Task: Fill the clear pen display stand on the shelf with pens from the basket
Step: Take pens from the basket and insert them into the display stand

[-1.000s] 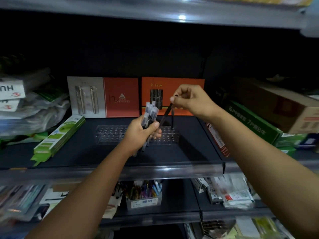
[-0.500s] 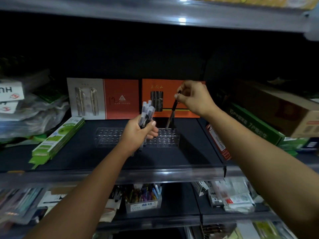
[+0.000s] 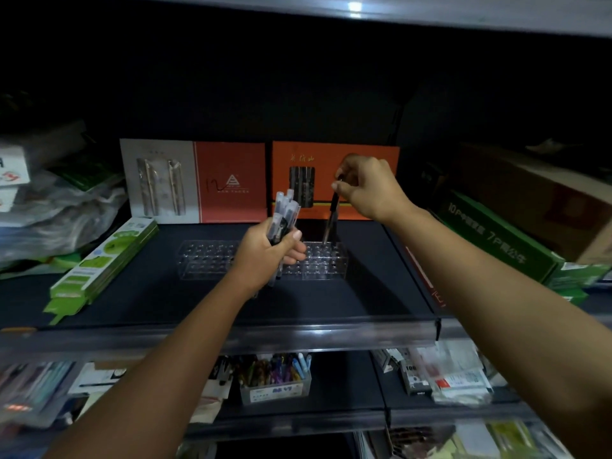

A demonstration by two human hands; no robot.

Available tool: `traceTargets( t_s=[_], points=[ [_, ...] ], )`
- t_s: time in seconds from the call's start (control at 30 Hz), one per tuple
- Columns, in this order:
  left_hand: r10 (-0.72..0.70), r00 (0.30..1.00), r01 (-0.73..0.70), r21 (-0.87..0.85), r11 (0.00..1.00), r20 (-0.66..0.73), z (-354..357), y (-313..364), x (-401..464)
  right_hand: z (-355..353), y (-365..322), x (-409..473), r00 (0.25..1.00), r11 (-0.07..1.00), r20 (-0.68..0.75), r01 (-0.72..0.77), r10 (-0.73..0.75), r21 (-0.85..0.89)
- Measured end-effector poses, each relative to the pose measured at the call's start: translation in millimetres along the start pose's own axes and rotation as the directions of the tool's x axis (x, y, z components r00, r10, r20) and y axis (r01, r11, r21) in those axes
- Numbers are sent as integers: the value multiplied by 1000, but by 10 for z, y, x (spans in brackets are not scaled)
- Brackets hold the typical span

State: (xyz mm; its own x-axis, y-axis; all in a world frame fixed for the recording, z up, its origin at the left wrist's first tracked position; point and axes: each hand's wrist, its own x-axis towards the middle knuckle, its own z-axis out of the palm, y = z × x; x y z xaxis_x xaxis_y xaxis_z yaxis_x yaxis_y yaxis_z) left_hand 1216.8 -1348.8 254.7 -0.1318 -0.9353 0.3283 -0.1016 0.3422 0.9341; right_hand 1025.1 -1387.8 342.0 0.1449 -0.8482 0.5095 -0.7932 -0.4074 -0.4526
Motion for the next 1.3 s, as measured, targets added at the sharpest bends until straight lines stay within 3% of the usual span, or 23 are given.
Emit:
traceTargets(
  t_s=[0.47, 0.7, 0.97, 1.17, 1.3],
  points=[
    [-8, 1000, 8, 1, 1000, 6, 24, -21, 8, 111, 129, 33, 997, 999, 83, -2, 5, -37],
    [-3, 1000, 3, -3, 1000, 8, 19, -13, 6, 270, 191, 45, 981, 987, 192, 32, -1, -155],
    [-6, 1000, 6, -1, 1000, 14, 23, -9, 18, 324, 200, 115, 982, 962, 190, 47, 5, -268],
    [-3, 999, 3, 4, 1000, 33, 14, -10, 5, 286, 130, 89, 982, 967, 190, 69, -21, -245],
    [-4, 1000, 3, 13, 1000, 30, 2, 11, -19, 165, -60, 13, 973, 984, 212, 123, -93, -131]
  ],
)
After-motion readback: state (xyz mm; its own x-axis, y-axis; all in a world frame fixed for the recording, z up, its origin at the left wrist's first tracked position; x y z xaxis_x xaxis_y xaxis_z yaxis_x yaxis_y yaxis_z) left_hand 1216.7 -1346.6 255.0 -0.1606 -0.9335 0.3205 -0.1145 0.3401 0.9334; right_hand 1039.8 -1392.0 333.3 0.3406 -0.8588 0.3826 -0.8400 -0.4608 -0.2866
